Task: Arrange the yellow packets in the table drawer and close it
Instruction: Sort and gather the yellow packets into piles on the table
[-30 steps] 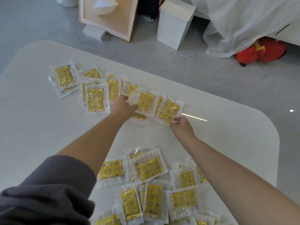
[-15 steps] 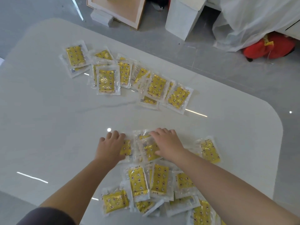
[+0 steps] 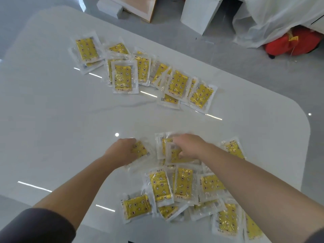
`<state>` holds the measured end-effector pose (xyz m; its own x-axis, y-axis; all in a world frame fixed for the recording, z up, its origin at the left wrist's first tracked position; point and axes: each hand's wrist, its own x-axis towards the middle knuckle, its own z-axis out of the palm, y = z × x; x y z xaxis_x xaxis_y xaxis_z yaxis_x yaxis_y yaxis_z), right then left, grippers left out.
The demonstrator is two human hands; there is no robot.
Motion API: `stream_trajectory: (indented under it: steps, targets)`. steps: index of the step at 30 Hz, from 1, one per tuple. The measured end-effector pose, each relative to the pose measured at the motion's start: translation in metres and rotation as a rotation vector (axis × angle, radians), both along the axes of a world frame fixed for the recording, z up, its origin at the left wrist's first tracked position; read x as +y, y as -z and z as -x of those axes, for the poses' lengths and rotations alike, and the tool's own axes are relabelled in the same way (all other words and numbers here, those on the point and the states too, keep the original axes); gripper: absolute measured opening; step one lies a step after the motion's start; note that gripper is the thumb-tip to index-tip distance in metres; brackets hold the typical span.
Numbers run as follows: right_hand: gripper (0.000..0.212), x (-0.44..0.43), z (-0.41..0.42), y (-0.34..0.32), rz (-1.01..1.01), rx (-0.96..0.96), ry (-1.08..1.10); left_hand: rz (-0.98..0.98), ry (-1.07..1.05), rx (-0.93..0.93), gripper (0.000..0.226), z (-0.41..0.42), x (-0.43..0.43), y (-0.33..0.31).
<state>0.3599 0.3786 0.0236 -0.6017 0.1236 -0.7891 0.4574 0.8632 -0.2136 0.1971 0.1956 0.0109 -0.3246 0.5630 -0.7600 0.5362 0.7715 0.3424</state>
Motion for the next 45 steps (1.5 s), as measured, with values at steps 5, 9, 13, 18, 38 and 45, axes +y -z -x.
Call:
stream_trajectory:
  steps: [5, 9, 13, 18, 38, 45]
  targets:
    - [0.009, 0.002, 0.000, 0.000, -0.073, 0.129, -0.034, 0.010, 0.069, -0.106, 0.031, -0.001, -0.006, -0.002]
    - [0.025, -0.001, -0.004, 0.004, -0.112, 0.210, -0.023, -0.003, 0.050, -0.104, 0.029, -0.007, -0.013, 0.000]
    - [0.025, -0.002, -0.005, 0.006, -0.105, 0.246, -0.011, -0.022, 0.020, -0.098, 0.013, -0.010, -0.017, 0.002]
    - [0.025, 0.001, -0.001, 0.005, -0.142, 0.263, -0.068, -0.020, 0.031, -0.110, 0.023, -0.014, -0.018, 0.002]
    - [0.022, -0.010, -0.011, -0.026, -0.027, 0.298, 0.098, 0.129, 0.260, -0.188, 0.028, -0.049, -0.059, -0.009]
    - [0.021, -0.020, -0.016, -0.028, -0.022, 0.297, 0.101, 0.086, 0.282, -0.069, 0.027, -0.076, -0.083, 0.001]
